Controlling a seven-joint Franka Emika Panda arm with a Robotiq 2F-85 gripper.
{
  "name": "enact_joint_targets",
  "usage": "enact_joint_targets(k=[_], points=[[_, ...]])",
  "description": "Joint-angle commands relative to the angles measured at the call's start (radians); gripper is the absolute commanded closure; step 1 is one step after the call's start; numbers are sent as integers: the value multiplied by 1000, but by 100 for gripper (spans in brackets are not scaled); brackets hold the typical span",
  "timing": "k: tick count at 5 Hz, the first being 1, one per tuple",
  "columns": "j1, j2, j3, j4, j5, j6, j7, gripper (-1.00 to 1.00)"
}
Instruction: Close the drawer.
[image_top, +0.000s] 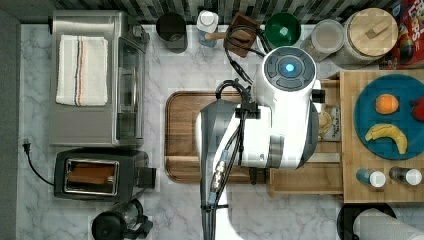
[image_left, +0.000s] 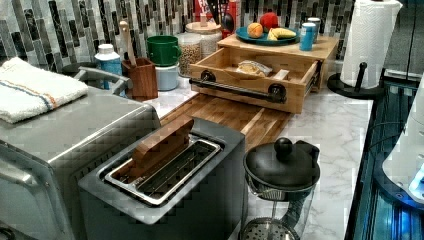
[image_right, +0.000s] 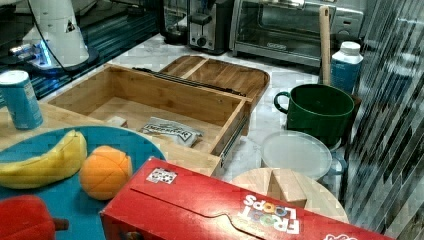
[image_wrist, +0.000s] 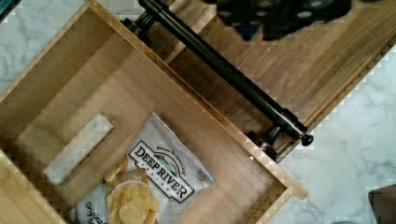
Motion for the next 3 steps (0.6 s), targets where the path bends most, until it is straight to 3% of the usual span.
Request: enact_joint_targets(k=[1,3], points=[[79,25,83,60,66,-19,-281,-100],[85,66,146,136,141,-131,-460,-100]])
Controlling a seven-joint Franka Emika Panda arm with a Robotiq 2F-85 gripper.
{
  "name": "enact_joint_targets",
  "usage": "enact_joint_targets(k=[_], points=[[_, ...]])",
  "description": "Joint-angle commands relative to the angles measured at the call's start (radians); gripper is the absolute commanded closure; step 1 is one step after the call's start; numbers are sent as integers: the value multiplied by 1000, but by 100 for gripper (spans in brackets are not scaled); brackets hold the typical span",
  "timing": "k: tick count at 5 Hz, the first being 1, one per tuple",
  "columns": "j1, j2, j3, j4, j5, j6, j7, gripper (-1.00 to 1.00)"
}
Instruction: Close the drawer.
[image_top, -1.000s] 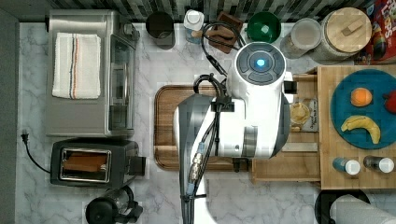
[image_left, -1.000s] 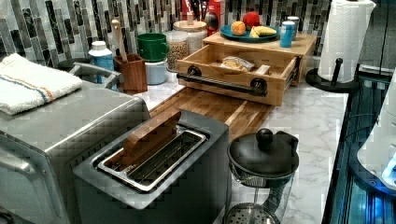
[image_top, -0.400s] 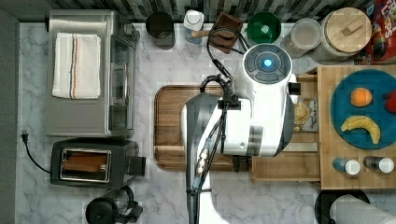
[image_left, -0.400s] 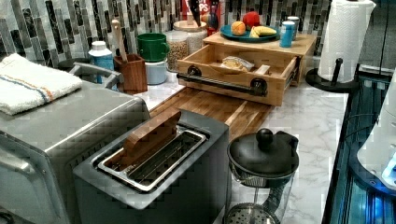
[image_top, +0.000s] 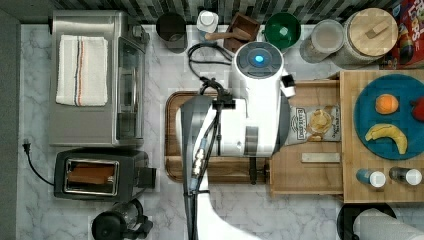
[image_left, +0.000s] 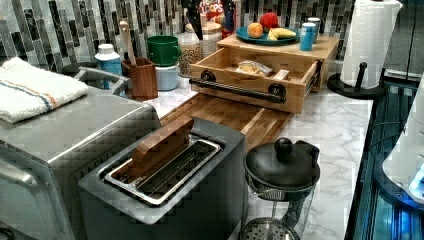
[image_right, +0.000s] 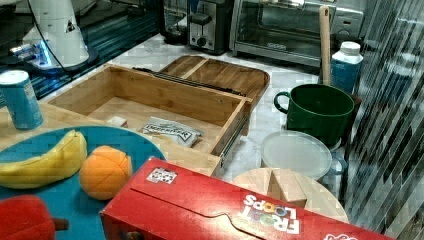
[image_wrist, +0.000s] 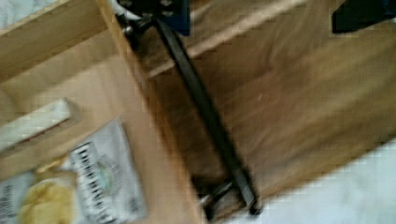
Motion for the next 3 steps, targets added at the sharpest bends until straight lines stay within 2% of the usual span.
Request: enact_joint_targets(k=[1,2,3], points=[[59,-25,110,56,97,-15,-215,-100],[42,-53,140,-42,102,80,-267,100],[28,-77,168,-133,79,173,-297,100]])
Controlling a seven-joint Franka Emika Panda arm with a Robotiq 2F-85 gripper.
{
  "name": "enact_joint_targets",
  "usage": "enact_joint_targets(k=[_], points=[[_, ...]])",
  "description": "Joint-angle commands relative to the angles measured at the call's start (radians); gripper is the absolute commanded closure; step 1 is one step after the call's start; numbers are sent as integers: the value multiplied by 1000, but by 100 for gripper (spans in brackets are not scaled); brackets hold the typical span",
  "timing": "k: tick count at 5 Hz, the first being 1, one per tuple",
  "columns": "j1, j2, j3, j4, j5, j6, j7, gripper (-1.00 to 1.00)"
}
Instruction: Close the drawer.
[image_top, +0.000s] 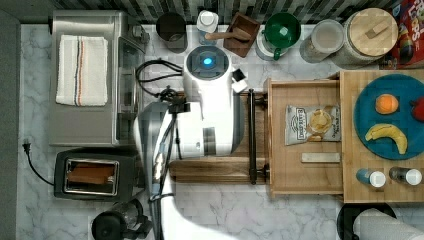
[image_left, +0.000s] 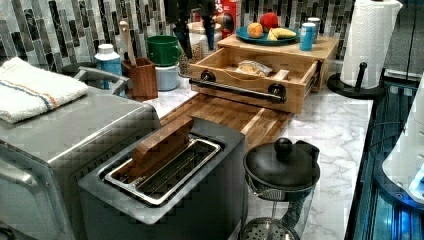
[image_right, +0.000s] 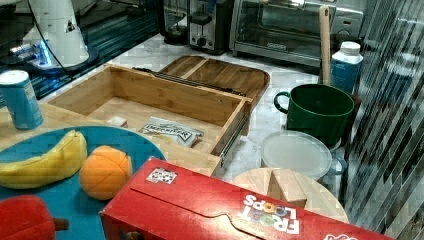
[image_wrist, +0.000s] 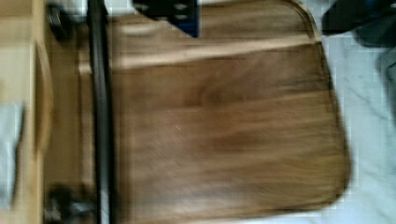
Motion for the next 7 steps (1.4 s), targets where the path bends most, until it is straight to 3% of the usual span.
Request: enact_joint_targets(k=[1,3,4,6,7], points=[[12,-97,32,-192,-14,216,-159,100],[5,-81,20,-333,-86,382,-212,100],[9,-56,42,-379,-136,464,-106,100],[17,-21,33,-413,-242,548,-11,100],[-8,-14,15,-429,-272,576,-75,100]])
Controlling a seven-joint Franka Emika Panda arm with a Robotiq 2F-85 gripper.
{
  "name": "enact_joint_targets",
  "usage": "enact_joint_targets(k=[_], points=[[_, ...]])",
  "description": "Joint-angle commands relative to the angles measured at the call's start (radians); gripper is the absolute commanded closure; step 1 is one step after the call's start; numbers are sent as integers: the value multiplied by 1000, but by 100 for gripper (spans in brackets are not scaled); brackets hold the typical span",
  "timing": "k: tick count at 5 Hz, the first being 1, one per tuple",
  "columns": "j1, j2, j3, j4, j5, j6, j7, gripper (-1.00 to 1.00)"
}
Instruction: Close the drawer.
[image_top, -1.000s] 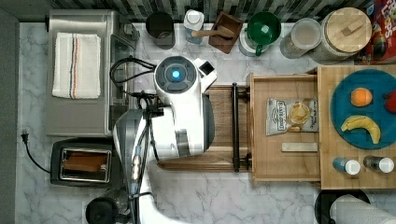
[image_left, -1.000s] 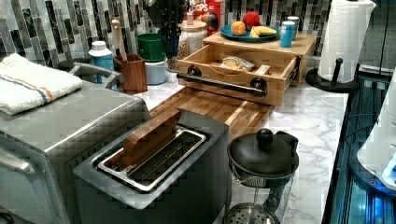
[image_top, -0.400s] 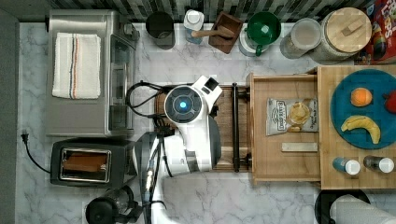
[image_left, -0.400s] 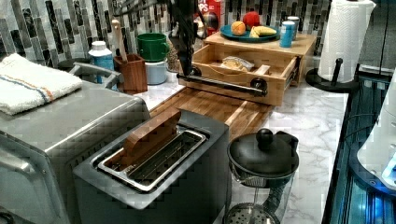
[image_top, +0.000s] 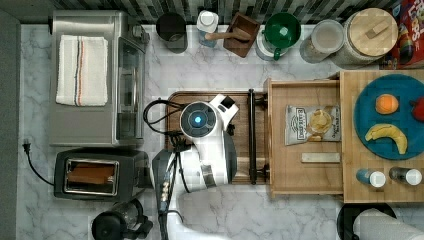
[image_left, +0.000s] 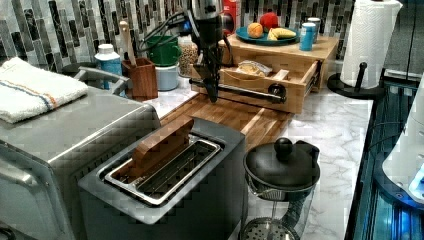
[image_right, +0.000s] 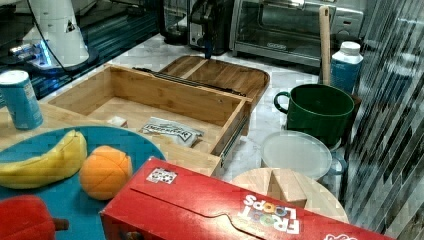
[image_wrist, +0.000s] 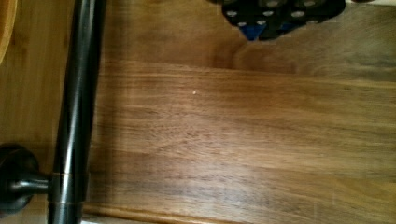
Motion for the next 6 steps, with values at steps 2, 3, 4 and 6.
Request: enact_joint_targets(k=[2,3,4,6], points=[[-39,5,-39,-7,-97,53,-113,100],[-78,34,-57,11,-111,82,-161,100],[-87,65,-89,15,-134,127,-176,100],[-122,86,-112,35,-146,138,-201,100]])
